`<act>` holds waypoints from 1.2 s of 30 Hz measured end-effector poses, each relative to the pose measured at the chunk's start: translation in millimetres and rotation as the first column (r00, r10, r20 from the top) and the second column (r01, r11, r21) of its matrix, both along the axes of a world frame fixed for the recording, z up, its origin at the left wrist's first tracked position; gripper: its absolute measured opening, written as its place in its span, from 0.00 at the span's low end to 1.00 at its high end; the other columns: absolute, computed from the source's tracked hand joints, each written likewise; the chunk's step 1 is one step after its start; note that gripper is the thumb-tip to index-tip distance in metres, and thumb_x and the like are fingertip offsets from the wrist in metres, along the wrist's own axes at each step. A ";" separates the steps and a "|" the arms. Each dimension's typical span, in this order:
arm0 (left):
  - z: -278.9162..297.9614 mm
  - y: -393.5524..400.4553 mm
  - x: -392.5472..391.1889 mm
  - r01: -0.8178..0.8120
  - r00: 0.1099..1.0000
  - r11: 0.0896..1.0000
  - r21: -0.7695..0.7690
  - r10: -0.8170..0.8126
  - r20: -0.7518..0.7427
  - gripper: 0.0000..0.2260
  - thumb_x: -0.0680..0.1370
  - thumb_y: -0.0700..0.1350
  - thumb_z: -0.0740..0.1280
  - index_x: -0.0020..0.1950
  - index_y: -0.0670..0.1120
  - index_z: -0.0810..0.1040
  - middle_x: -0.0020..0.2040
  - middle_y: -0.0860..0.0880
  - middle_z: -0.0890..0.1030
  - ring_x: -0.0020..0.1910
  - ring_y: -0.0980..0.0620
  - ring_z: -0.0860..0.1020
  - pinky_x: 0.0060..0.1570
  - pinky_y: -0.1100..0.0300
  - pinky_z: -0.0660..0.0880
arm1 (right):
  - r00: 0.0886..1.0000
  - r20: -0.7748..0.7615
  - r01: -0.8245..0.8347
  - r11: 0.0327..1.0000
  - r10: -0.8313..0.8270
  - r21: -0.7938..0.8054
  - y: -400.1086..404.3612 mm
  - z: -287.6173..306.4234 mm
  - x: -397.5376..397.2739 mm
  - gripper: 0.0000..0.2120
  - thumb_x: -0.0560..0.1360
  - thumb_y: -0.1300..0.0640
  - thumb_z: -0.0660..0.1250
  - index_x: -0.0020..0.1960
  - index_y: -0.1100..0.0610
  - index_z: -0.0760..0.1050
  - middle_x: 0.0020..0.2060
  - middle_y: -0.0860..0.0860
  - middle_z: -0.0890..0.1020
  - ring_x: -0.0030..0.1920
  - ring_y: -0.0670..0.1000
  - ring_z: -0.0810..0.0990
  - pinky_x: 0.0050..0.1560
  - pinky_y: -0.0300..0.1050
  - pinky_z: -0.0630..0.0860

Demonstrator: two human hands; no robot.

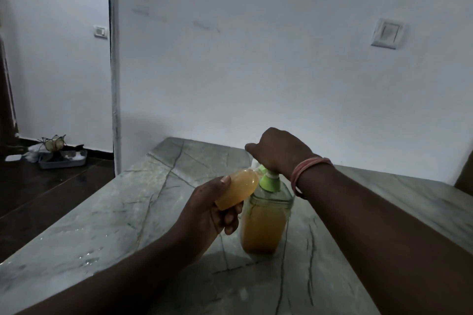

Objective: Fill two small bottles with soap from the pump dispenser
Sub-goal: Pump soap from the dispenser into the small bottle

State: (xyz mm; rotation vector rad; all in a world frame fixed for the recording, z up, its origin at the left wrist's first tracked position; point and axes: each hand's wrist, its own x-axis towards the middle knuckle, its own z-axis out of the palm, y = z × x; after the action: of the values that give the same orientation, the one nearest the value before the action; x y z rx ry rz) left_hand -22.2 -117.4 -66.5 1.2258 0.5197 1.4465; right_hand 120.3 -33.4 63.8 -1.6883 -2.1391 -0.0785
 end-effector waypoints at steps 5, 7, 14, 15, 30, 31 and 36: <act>-1.0 1.3 -0.1 0.022 1.000 1.000 0.005 -0.022 0.000 0.15 0.80 0.53 0.64 0.55 0.44 0.82 0.38 0.41 0.77 0.30 0.51 0.73 0.28 0.58 0.73 | 0.998 0.054 0.007 0.999 -0.009 0.048 2.7 7.3 -3.3 0.17 0.74 0.44 0.64 0.33 0.54 0.68 0.30 0.50 0.74 0.32 0.52 0.73 0.31 0.43 0.64; -1.7 3.7 -0.1 0.008 1.000 1.000 0.018 -0.008 -0.009 0.15 0.80 0.53 0.63 0.57 0.45 0.82 0.38 0.41 0.77 0.29 0.51 0.73 0.28 0.58 0.73 | 0.999 -0.039 0.010 0.999 -0.009 0.033 6.1 0.5 -1.9 0.18 0.73 0.46 0.64 0.30 0.55 0.67 0.27 0.51 0.73 0.29 0.53 0.72 0.29 0.43 0.63; -2.3 4.2 0.6 0.027 1.000 0.999 0.039 -0.027 0.004 0.14 0.80 0.52 0.62 0.53 0.47 0.84 0.37 0.42 0.77 0.29 0.52 0.73 0.27 0.58 0.72 | 0.999 -0.033 0.002 1.000 -0.003 -0.023 1.5 -1.2 -1.0 0.17 0.74 0.46 0.64 0.32 0.56 0.70 0.30 0.52 0.76 0.32 0.53 0.75 0.32 0.44 0.67; -2.3 4.1 1.0 0.026 1.000 0.999 0.042 -0.027 0.006 0.14 0.80 0.52 0.62 0.53 0.47 0.84 0.37 0.42 0.77 0.29 0.51 0.73 0.27 0.58 0.72 | 1.000 -0.018 0.000 0.999 -0.001 -0.033 0.7 1.2 -1.7 0.17 0.75 0.46 0.64 0.33 0.55 0.70 0.31 0.52 0.76 0.33 0.53 0.75 0.33 0.44 0.68; -2.0 4.3 -7.0 0.161 0.987 0.987 0.026 -0.160 -0.020 0.18 0.79 0.52 0.64 0.66 0.47 0.80 0.43 0.39 0.80 0.35 0.46 0.78 0.33 0.54 0.76 | 0.892 -0.453 0.032 0.997 0.004 0.073 -0.1 -6.0 9.5 0.24 0.75 0.43 0.62 0.26 0.56 0.68 0.25 0.52 0.74 0.30 0.55 0.75 0.33 0.43 0.66; -1.3 5.0 -8.0 0.177 0.984 0.984 0.025 -0.176 -0.032 0.17 0.80 0.51 0.62 0.65 0.48 0.80 0.43 0.39 0.81 0.36 0.46 0.78 0.34 0.54 0.76 | 0.841 -0.541 0.037 0.995 0.018 0.090 -0.5 -4.6 10.9 0.25 0.76 0.43 0.62 0.25 0.56 0.68 0.23 0.51 0.74 0.30 0.55 0.75 0.34 0.43 0.66; -3.0 11.3 -15.5 0.166 0.986 0.986 -0.003 -0.166 -0.016 0.16 0.82 0.48 0.60 0.68 0.48 0.77 0.47 0.38 0.81 0.40 0.45 0.79 0.36 0.53 0.77 | 0.583 -0.804 0.071 0.977 0.121 0.199 -13.5 10.2 4.3 0.31 0.76 0.47 0.63 0.17 0.56 0.63 0.16 0.46 0.64 0.19 0.47 0.63 0.31 0.44 0.63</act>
State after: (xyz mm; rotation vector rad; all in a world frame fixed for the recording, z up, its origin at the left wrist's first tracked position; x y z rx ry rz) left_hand -37.7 -106.1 -69.5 1.2501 0.4191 1.2960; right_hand 124.6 -46.9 74.0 -1.1965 -1.3690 0.4039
